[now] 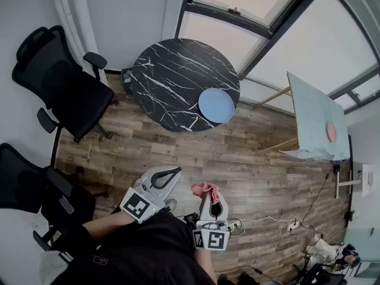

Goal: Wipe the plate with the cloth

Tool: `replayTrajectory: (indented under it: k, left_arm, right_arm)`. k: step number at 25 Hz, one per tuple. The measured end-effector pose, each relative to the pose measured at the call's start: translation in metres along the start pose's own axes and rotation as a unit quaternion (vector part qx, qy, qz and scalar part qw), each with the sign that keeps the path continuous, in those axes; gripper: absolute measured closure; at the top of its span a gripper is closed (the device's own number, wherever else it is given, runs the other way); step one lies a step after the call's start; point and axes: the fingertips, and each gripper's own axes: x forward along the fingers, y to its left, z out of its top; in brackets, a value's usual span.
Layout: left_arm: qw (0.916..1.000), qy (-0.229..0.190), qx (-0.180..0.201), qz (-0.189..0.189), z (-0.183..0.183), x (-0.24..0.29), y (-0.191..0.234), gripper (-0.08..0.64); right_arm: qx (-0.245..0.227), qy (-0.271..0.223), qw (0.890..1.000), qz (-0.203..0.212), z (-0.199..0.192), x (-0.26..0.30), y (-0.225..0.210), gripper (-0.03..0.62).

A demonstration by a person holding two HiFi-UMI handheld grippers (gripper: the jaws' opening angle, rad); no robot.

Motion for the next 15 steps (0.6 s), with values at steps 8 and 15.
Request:
replayTrajectory:
  k: [8, 15]
  left_arm:
    - [1.0000, -0.002, 0.000, 0.000, -0.001, 0.005, -0.006, 0.563]
    - [1.0000, 0.004, 0.000, 0.003, -0.007, 0.015, -0.024, 0.563]
  right_arm:
    - [-0.003, -0.001, 1.000, 0.007, 0.000, -0.002, -0.004, 0.580]
    - [-0.002, -0.013, 1.000, 0.007, 0.004, -0.015, -0.020, 0.580]
